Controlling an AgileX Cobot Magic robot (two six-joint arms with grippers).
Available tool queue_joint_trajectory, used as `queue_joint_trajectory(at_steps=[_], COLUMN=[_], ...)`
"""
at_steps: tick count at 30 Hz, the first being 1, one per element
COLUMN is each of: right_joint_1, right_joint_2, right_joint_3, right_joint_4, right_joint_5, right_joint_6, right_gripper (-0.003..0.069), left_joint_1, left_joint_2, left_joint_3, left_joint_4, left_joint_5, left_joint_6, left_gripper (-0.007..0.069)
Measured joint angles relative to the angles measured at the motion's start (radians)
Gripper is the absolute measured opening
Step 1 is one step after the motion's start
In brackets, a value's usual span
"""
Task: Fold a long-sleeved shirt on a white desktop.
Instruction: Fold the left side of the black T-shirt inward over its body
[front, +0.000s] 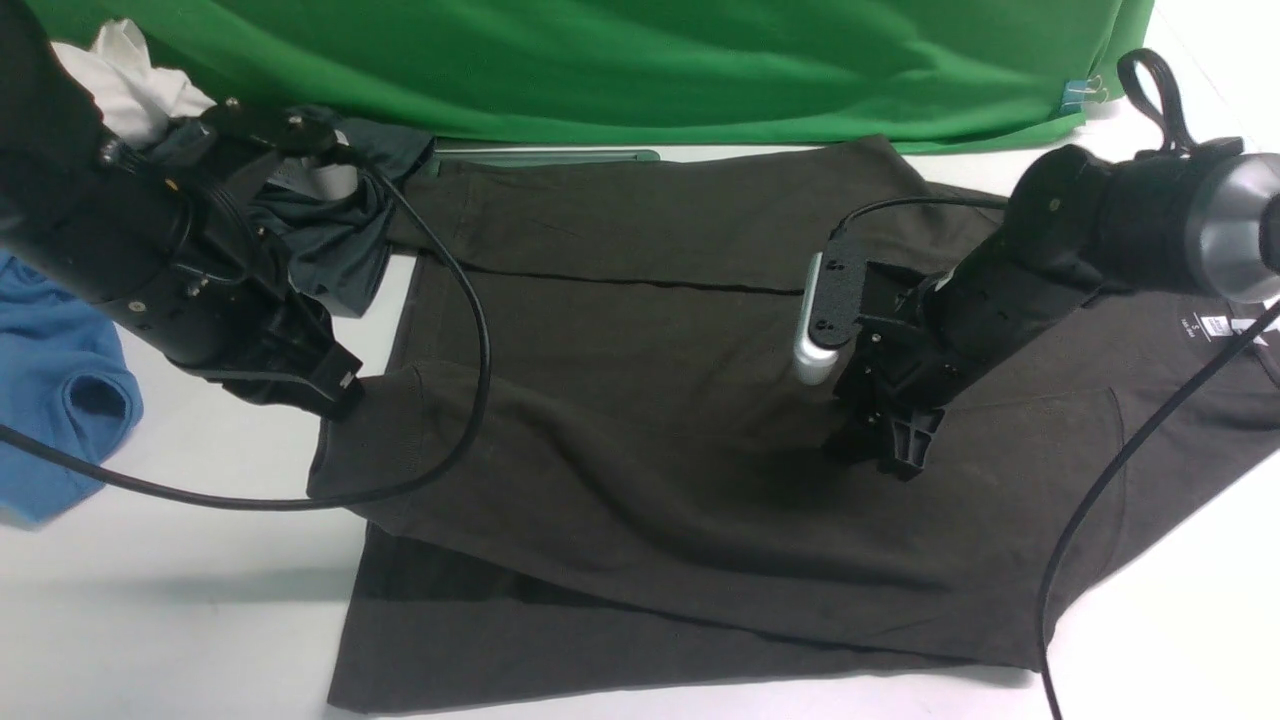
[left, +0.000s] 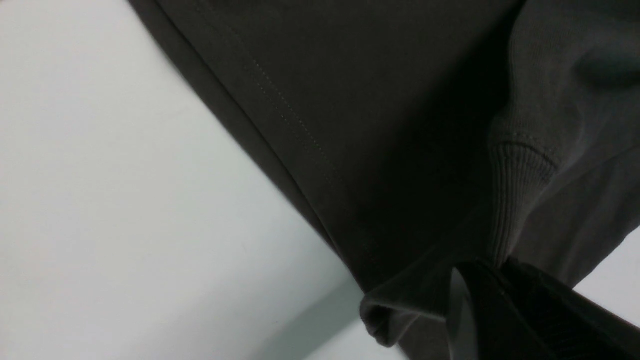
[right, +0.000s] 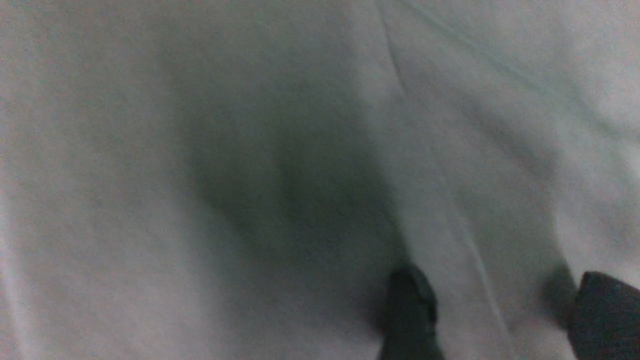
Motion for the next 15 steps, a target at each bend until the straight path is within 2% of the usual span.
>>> queue_joint_trajectory(at_steps=[6, 12, 15], right_joint_1=[0.012, 0.015, 0.016], right_joint_2=[0.0, 0.0, 0.0], right_joint_3=[0.0, 0.0, 0.0], right_joint_4=[-0.002, -0.005, -0.005], right_joint_5=[0.022, 0.039, 0.052], right_joint_6=[0.005, 0.007, 0.008], right_gripper=[0.0221, 0.0127, 0.0046], left_joint_1=[0.0, 0.0, 0.0], left_joint_2=[0.0, 0.0, 0.0], left_joint_3=[0.0, 0.0, 0.0], left_joint_4=[0.0, 0.0, 0.0], left_joint_5=[-0.002, -0.002, -0.002], left_joint_6=[0.001, 0.001, 0.001], left_gripper=[0.0028, 0.0028, 0.0028])
